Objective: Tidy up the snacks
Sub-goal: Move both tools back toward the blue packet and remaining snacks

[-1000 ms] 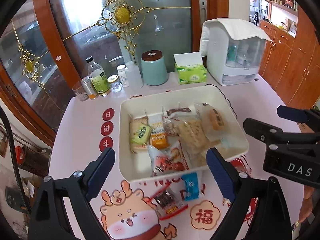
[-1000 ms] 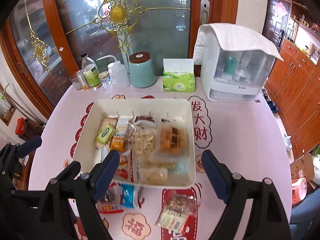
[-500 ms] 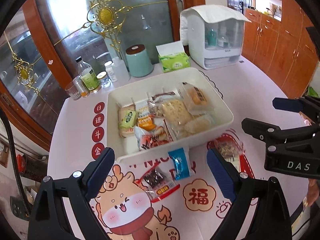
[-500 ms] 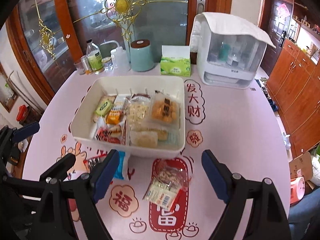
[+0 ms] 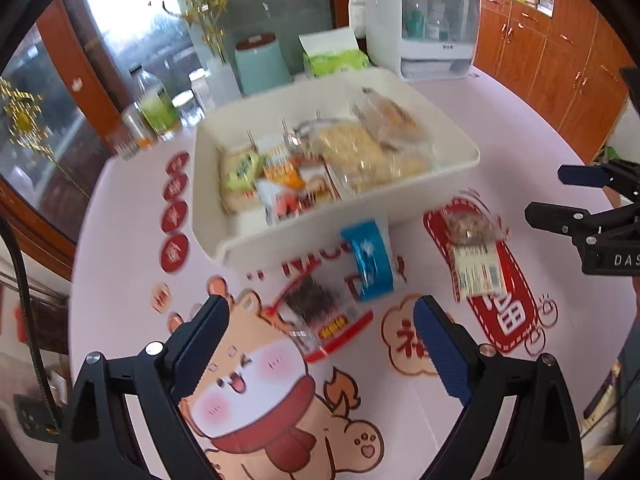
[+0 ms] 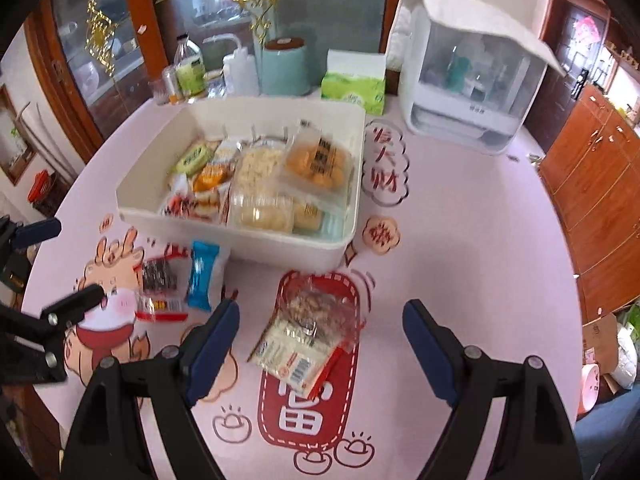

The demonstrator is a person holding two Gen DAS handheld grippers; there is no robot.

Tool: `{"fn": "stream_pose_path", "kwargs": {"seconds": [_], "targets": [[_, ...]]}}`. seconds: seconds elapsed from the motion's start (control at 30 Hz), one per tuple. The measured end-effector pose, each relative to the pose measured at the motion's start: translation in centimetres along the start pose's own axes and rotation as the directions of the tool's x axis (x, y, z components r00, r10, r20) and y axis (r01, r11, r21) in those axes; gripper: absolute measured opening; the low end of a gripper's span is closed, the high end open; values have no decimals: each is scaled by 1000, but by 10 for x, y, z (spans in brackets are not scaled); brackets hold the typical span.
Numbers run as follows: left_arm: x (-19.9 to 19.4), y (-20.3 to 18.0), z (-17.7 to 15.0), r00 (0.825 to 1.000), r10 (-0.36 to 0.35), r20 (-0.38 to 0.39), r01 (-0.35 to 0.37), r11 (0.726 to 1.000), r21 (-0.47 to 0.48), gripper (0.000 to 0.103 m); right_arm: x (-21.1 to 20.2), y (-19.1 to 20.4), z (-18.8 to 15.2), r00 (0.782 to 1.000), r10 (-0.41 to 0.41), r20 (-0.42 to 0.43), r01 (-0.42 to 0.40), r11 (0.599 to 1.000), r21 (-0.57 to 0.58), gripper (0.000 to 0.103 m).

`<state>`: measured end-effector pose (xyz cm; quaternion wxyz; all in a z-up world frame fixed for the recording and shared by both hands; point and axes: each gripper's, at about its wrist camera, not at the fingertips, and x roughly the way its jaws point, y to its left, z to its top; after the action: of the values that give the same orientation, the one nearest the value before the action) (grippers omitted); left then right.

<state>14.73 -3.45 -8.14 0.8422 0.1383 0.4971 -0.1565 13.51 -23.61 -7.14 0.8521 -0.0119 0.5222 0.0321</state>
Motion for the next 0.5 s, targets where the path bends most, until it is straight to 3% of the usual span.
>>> {"fn": "stream_pose_path", "kwargs": {"seconds": [0.27, 0.5], "targets": [[45, 5, -42, 997, -61, -57, 64, 997, 50, 93, 43, -1, -37, 991, 102, -84, -98, 994, 54, 84], [81, 20, -45, 990, -93, -107, 100, 993, 58, 93, 76, 9, -53, 983, 143, -114, -146, 989, -23, 84]]}}
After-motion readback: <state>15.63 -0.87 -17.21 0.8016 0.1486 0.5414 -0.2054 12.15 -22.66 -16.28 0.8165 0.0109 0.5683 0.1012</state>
